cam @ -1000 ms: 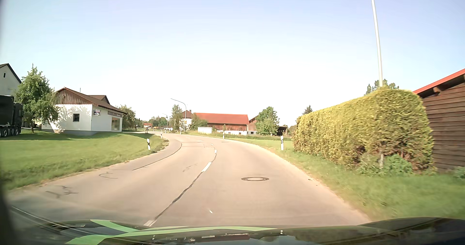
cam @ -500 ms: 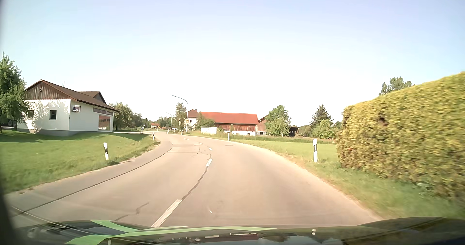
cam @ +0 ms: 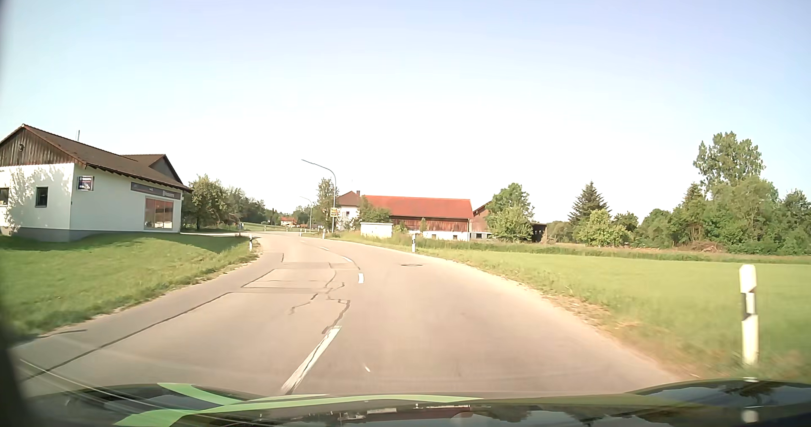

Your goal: Follow the waypoints while adhering to traffic rules and regulations

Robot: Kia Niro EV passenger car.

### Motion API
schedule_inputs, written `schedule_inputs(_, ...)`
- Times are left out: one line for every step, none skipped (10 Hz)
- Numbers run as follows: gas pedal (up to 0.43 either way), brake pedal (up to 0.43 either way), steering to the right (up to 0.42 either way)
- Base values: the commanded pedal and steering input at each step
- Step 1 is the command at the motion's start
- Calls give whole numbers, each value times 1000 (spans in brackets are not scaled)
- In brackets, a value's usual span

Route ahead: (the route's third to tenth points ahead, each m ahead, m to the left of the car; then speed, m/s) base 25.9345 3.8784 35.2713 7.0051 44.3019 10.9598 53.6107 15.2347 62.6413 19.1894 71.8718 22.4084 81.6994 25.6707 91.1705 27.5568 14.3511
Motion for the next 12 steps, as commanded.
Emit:
schedule_inputs(98,0,-38)
schedule_inputs(110,0,-39)
schedule_inputs(130,0,-40)
schedule_inputs(130,0,-43)
schedule_inputs(130,0,-46)
schedule_inputs(130,0,-50)
schedule_inputs(130,0,-51)
schedule_inputs(87,0,-53)
schedule_inputs(67,0,-55)
schedule_inputs(59,0,-60)
schedule_inputs(47,0,-63)
schedule_inputs(59,0,-65)
